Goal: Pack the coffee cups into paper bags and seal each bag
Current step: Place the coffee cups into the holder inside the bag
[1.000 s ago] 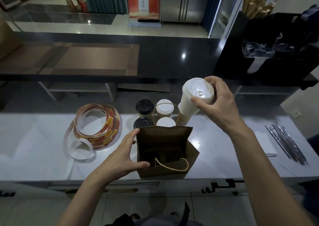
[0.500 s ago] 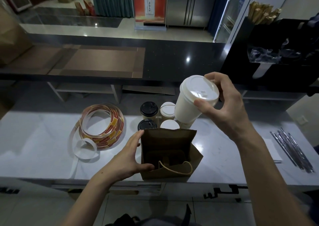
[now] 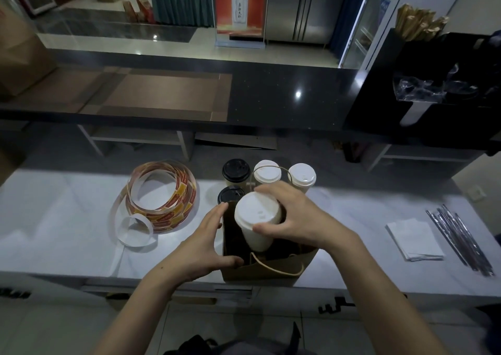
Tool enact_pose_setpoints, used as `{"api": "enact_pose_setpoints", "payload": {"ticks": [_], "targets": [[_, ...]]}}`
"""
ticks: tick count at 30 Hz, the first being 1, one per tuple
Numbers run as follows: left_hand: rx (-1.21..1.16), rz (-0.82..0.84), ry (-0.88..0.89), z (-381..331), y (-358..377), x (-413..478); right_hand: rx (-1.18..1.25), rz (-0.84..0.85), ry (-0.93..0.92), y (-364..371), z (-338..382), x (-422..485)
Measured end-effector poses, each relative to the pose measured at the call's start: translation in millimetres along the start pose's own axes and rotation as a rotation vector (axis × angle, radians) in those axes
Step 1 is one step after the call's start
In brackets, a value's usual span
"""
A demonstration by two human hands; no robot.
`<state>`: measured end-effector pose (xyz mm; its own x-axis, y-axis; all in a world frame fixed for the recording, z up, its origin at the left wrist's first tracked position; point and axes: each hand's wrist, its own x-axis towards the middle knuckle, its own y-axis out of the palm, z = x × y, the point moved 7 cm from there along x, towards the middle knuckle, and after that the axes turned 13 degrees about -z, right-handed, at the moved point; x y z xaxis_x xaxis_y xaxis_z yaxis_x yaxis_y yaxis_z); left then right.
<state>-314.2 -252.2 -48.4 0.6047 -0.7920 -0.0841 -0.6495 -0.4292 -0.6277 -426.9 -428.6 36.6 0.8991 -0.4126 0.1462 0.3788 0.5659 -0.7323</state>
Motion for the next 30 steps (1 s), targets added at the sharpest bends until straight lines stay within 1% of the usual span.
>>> {"api": "enact_pose_setpoints", "payload": {"ticks": [6,11,16,30], "targets": [[0.026,0.003,-0.007,1.0,1.1,0.0,-0.207,0.221,0.014,27.9,-14.6,-3.8],[0.043,0.006,-0.003,0.5,1.8,-0.2,-0.329,0.333,0.034,49.5,-25.8,-2.9],[0.047,0.013,-0.003,0.7,2.5,0.1,-0.357,0.396,0.033,67.9,-24.8,1.3],[0.045,0.007,0.013,3.4,3.5,0.7,-0.452,0.459,-0.005,100.3,-22.8,6.9]]}}
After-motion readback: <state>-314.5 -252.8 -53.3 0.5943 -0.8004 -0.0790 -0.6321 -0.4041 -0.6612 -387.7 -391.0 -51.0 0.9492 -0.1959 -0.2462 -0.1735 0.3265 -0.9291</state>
